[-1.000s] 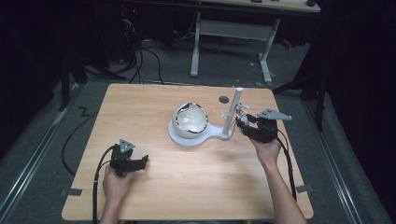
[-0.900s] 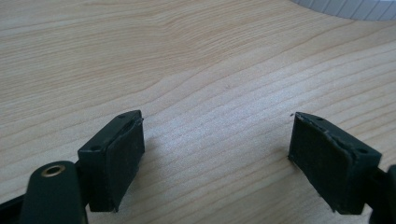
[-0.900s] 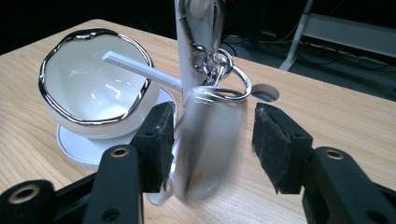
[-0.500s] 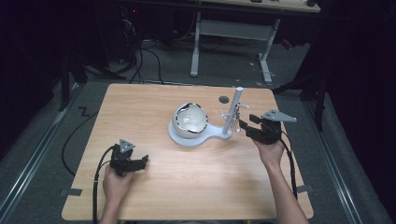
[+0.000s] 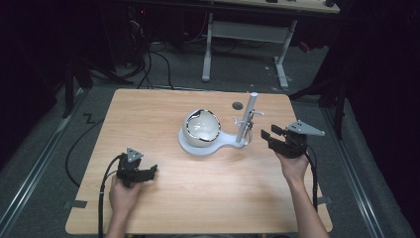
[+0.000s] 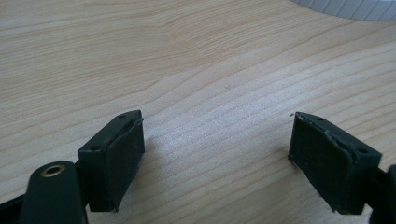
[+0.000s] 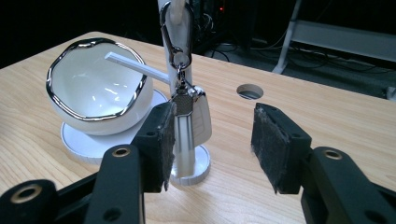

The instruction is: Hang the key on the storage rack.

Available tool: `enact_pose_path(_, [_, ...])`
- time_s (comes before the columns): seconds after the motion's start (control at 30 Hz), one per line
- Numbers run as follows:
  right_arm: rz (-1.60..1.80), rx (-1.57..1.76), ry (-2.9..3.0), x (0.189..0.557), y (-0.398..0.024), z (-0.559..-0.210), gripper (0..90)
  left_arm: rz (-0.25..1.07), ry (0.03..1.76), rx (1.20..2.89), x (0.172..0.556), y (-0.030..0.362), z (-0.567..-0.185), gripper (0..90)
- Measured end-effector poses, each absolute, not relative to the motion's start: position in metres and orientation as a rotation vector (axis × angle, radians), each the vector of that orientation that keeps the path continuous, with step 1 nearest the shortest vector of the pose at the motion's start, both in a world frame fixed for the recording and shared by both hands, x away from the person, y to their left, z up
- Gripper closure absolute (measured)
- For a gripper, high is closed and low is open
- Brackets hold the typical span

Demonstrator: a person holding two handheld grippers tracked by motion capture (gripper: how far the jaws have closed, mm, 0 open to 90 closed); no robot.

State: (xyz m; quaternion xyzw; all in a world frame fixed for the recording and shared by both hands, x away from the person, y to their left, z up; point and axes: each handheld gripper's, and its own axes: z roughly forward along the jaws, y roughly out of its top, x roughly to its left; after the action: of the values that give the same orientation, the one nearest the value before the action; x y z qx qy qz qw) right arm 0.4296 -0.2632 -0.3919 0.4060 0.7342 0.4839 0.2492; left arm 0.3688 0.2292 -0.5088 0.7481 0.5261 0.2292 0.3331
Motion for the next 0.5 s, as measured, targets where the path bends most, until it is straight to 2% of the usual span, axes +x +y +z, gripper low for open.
enact_pose_path(0.5, [1.339, 1.145, 1.965, 0.418, -0.278, -0.398, 51.6, 0.599, 1.374, 1.954, 0.369, 0.229, -0.509, 18.6])
